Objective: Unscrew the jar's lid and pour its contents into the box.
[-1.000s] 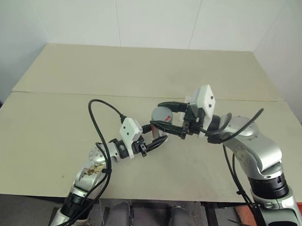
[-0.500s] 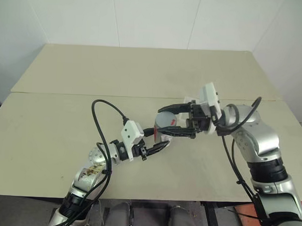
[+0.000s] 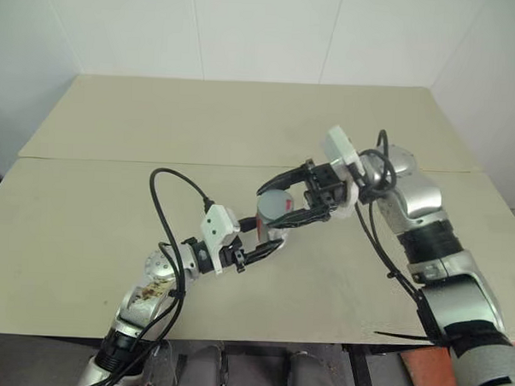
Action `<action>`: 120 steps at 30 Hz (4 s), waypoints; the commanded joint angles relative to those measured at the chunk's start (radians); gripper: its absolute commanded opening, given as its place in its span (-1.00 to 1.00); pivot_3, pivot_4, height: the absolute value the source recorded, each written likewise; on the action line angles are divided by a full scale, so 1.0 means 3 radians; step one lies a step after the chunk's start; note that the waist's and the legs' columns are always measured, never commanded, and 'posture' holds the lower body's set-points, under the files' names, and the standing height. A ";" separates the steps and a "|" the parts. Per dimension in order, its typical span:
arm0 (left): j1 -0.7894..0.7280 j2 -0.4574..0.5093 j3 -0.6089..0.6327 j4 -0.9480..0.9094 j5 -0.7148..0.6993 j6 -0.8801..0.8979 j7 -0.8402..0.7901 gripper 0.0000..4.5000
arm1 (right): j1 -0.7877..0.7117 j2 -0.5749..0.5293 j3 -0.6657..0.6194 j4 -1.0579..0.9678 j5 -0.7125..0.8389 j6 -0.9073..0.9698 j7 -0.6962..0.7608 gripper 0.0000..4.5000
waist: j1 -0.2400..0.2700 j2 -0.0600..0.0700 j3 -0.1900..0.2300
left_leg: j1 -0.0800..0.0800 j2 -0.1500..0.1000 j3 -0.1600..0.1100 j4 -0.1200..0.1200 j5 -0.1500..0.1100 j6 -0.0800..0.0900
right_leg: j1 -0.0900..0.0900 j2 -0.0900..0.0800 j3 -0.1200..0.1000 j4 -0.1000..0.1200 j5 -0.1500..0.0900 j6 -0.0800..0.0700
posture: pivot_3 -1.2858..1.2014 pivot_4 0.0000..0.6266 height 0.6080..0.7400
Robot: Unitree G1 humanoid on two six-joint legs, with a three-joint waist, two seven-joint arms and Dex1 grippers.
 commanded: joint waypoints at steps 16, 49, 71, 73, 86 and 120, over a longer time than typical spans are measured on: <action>0.0037 -0.0013 -0.0039 -0.0226 -0.0108 0.0019 -0.0006 0.08 | -0.0664 -0.0178 0.0967 0.0673 0.0793 -0.0687 0.0170 0.42 | -0.0015 0.0001 0.0000 | 0.0000 0.0005 0.0000 0.0000 0.0000 0.0000 | -0.0001 -0.0003 -0.0001 0.0001 0.0000 0.0000 | 0.03 -0.52 1.00; -0.0165 -0.0141 -0.0085 0.0143 -0.0014 -0.0108 0.0033 0.08 | 0.1189 -0.0462 -0.0998 -0.1922 0.0173 0.0571 -0.1612 0.98 | 0.0019 -0.0001 0.0001 | 0.0000 0.0000 0.0000 0.0000 -0.0001 0.0001 | 0.0001 -0.0003 -0.0001 -0.0001 0.0000 0.0000 | 0.03 -0.52 1.00; -0.0119 -0.0154 -0.0092 0.0104 0.0016 -0.0119 0.0027 0.08 | 0.1162 -0.0017 -0.0909 -0.1905 -0.0284 0.0671 -0.1716 0.98 | 0.0021 -0.0001 0.0001 | -0.0002 -0.0002 0.0000 0.0001 0.0000 0.0001 | 0.0001 -0.0002 -0.0001 -0.0001 0.0000 0.0000 | 0.03 -0.52 1.00; -0.0112 -0.0156 -0.0094 0.0097 0.0016 -0.0121 0.0031 0.08 | 0.1181 -0.0033 -0.0925 -0.1900 -0.0307 0.0658 -0.1693 0.98 | 0.0020 -0.0001 0.0001 | -0.0002 -0.0002 0.0000 0.0001 0.0000 0.0001 | 0.0001 -0.0002 -0.0001 -0.0001 0.0000 0.0000 | 0.03 -0.52 1.00; -0.0115 -0.0165 -0.0103 0.0149 0.0010 -0.0147 0.0003 0.08 | 0.1370 -0.0247 -0.1087 -0.1992 -0.0308 0.0648 -0.1557 0.98 | 0.0021 -0.0001 0.0001 | -0.0001 -0.0002 0.0000 0.0001 -0.0001 0.0001 | 0.0001 -0.0002 -0.0001 -0.0001 0.0000 0.0000 | 0.03 -0.52 1.00; -0.0086 -0.0145 -0.0115 0.0168 0.0030 -0.0218 -0.0049 0.08 | 0.1603 -0.0294 -0.1316 -0.2286 -0.0101 0.0735 -0.1468 0.98 | 0.0016 -0.0001 0.0001 | 0.0002 0.0000 0.0000 0.0001 0.0000 0.0001 | 0.0002 -0.0001 0.0001 0.0001 0.0000 0.0000 | 0.03 -0.52 1.00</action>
